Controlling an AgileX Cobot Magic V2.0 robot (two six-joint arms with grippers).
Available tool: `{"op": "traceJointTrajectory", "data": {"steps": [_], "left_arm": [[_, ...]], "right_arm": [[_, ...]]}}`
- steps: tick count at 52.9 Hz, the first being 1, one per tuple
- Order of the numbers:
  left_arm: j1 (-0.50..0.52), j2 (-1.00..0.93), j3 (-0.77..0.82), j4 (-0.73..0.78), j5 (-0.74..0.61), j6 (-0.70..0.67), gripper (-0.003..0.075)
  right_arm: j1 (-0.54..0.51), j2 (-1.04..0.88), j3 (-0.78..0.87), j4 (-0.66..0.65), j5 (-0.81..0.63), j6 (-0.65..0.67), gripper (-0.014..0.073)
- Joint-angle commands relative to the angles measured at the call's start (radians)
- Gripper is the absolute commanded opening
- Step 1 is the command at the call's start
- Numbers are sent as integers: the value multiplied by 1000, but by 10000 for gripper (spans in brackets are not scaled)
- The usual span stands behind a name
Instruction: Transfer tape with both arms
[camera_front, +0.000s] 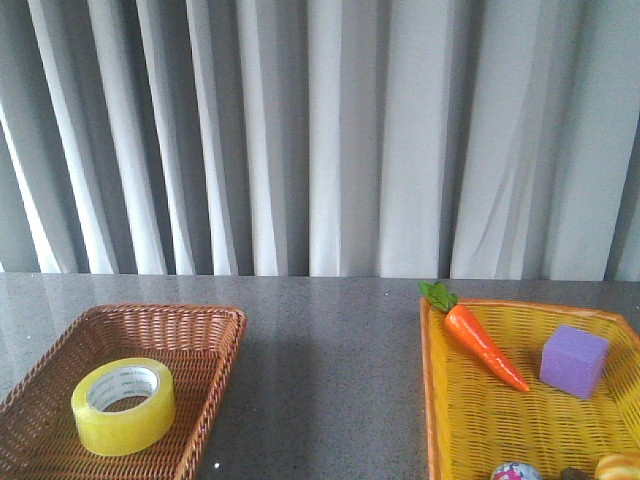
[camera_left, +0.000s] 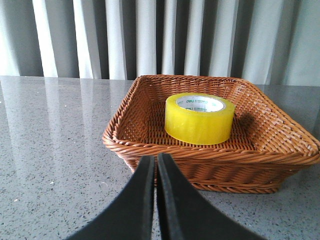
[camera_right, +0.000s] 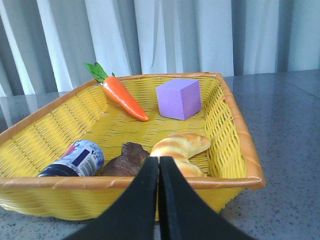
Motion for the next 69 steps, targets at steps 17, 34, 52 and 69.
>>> {"op": "traceJointTrajectory", "data": {"steps": [17, 34, 52, 69], "left_arm": [[-3, -17, -23, -6, -80, -8, -6], [-3, -17, -23, -6, -80, -8, -6], [-3, -17, -23, -6, -80, -8, -6], [-3, -17, -23, -6, -80, -8, -6]], "right_arm": [[-1, -13, 9, -36, -48, -3, -8], [128, -13, 9, -103, -40, -7, -8], [127, -13, 9, -95, -52, -3, -8], [75, -13, 9, -87, -48, -2, -8]]}}
